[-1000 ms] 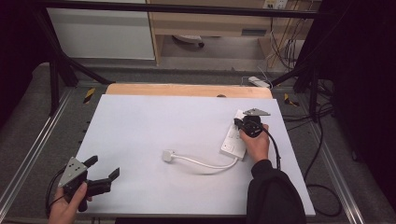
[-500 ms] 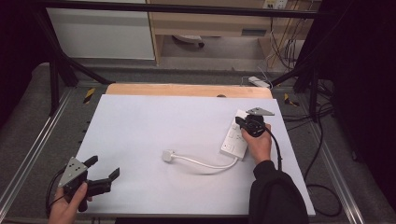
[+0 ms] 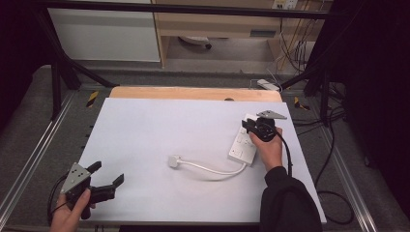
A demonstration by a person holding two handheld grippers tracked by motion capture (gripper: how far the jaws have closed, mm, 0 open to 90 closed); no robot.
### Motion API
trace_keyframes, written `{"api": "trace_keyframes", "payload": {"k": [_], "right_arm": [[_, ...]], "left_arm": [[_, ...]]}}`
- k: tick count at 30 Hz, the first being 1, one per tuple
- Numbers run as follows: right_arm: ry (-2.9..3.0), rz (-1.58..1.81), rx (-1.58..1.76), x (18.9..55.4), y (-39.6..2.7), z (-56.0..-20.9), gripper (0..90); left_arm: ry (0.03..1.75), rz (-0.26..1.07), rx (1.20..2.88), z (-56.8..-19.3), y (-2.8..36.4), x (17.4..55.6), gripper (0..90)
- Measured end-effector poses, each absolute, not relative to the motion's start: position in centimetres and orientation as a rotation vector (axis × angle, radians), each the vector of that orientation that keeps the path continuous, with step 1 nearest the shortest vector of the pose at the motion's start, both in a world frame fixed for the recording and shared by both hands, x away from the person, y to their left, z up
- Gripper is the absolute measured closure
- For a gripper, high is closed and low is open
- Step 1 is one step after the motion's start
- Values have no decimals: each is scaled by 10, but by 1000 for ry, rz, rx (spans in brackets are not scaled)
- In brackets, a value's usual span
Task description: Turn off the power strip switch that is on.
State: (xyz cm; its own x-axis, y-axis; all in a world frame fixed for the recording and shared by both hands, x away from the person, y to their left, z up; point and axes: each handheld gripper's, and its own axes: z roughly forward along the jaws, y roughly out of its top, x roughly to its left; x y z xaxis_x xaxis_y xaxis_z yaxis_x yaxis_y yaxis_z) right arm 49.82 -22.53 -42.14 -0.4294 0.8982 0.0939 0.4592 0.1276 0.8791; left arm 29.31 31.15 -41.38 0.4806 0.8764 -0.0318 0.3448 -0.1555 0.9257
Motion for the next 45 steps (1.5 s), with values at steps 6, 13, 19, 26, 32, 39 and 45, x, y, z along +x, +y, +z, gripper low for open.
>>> {"api": "trace_keyframes", "payload": {"k": [6,13,19,26,32,39,45], "right_arm": [[1945,1259,1315,496,-227,-417,576],[1933,1272,1345,495,-230,-413,431],[1919,1280,1342,493,-233,-409,331],[1886,1278,1340,489,-235,-402,205],[1863,1280,1341,485,-237,-396,126],[1841,1289,1342,483,-237,-392,61],[1810,1263,1349,481,-235,-388,36]], "left_arm": [[1049,663,1727,-414,311,293,53],[1049,663,1727,-414,311,293,53],[1049,663,1725,-414,311,293,53],[1050,663,1726,-414,311,293,53],[1050,662,1727,-414,312,293,53],[1051,663,1726,-414,311,293,53],[1051,663,1728,-414,311,293,53]]}}
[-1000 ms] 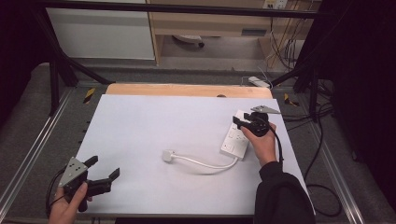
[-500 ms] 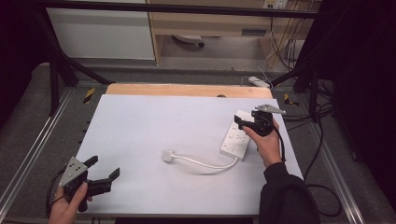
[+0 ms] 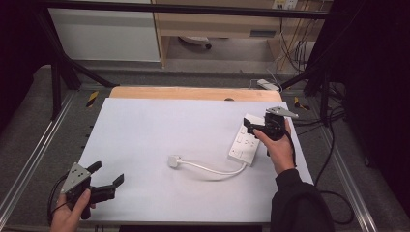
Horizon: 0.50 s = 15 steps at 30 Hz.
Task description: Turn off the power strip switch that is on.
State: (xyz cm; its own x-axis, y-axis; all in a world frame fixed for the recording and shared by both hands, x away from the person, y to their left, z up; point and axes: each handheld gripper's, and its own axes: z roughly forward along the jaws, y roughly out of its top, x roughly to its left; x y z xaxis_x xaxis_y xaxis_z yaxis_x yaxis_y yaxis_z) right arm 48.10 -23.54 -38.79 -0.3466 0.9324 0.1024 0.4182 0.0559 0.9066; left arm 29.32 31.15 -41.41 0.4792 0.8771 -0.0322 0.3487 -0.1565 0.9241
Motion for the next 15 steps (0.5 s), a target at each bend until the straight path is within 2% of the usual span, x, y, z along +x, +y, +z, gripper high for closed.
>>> {"api": "trace_keyframes", "payload": {"k": [15], "right_arm": [[1754,1317,1303,470,-236,-374,34]], "left_arm": [[1049,661,1726,-414,311,293,53]]}}
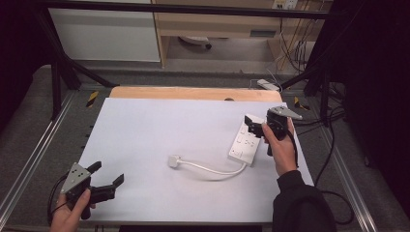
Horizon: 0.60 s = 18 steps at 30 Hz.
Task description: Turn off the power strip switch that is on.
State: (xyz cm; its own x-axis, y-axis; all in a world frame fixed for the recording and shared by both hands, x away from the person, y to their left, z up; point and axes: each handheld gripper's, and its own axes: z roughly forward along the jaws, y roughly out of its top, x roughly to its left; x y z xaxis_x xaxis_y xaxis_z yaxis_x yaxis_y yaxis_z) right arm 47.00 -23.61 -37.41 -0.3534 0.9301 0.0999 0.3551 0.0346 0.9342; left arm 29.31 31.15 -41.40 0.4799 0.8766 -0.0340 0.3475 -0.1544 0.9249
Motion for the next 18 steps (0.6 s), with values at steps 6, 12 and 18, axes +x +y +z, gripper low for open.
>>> {"api": "trace_keyframes", "payload": {"k": [6,12,18], "right_arm": [[1732,1340,1255,458,-240,-366,38],[1702,1360,1208,444,-247,-362,20],[1704,1368,1182,429,-254,-357,18]], "left_arm": [[1051,660,1726,-414,312,293,53],[1055,662,1723,-414,312,293,53],[1061,661,1724,-414,312,294,53]]}}
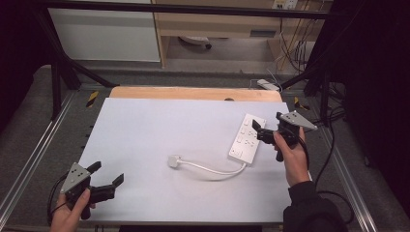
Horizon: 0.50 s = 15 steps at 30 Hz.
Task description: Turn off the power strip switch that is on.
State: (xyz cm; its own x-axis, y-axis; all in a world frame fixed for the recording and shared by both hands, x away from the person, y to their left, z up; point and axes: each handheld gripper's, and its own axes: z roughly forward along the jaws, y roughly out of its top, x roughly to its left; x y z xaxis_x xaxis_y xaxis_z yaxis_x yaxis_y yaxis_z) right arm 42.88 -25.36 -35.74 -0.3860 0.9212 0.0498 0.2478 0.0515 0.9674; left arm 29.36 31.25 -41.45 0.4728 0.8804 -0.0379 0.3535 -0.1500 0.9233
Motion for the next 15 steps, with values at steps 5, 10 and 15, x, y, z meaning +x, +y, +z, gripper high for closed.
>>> {"api": "trace_keyframes", "payload": {"k": [5,10,15], "right_arm": [[1694,1374,1166,416,-260,-356,19],[1675,1383,1155,404,-265,-358,19],[1667,1383,1139,392,-270,-364,18]], "left_arm": [[1066,666,1724,-414,313,294,53],[1063,663,1721,-415,313,294,53],[1064,663,1723,-415,313,293,53]]}}
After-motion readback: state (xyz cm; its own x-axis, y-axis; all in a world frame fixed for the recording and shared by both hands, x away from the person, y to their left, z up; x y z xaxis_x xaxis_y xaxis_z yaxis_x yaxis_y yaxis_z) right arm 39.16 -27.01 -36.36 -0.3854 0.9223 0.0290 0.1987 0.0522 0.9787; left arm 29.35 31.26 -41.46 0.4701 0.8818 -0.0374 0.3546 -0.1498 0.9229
